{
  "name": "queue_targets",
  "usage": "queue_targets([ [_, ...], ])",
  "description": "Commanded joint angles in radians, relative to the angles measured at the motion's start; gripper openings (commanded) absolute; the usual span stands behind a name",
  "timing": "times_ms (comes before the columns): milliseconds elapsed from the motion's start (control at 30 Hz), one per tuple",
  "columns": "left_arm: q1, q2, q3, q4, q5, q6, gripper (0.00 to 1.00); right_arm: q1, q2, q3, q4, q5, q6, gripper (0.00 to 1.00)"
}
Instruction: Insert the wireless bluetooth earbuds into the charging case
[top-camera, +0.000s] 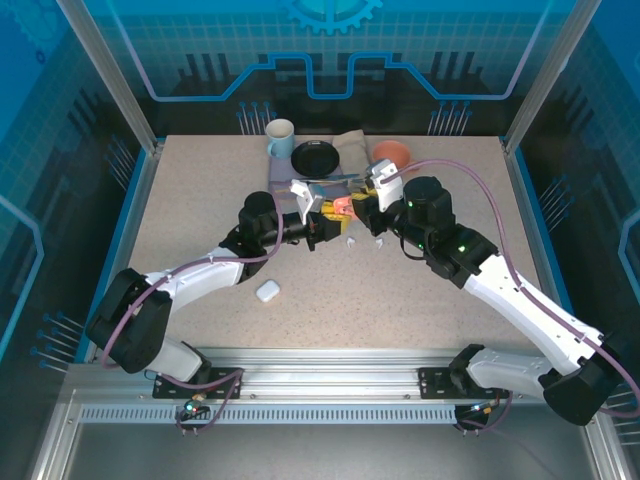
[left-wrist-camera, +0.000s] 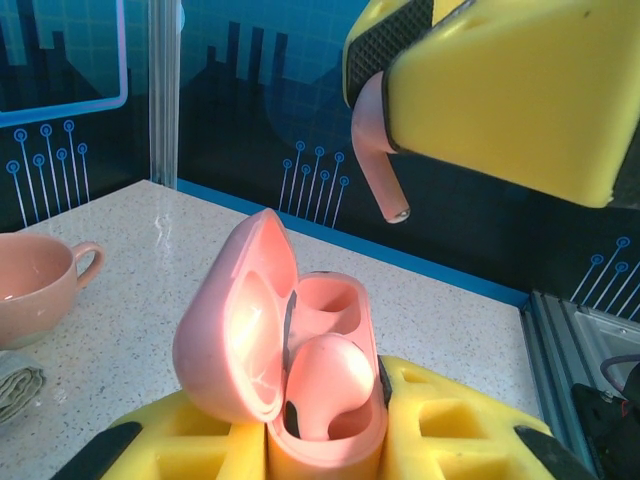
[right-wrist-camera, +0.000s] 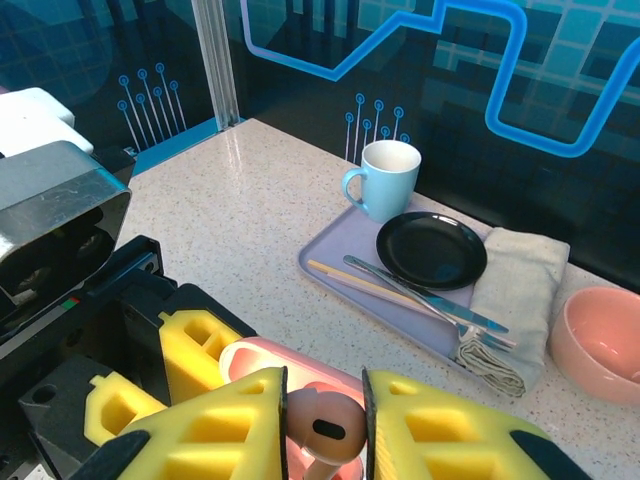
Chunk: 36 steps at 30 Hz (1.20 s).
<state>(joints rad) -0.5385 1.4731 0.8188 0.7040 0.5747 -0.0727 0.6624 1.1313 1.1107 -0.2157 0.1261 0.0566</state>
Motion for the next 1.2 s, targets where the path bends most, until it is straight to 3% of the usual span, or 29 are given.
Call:
queue_targets([
  [0,0.007,0.009,0.033,0.022,0.018,0.006,0.0,0.017,-0.005,-0.018,0.025,0.007,-0.026,0.23],
  [1167,0.007,0.013,0.034,0.052,0.01,-0.015,0.0,0.048,0.037,-0.062,0.069,0.089,-0.026,0.19],
])
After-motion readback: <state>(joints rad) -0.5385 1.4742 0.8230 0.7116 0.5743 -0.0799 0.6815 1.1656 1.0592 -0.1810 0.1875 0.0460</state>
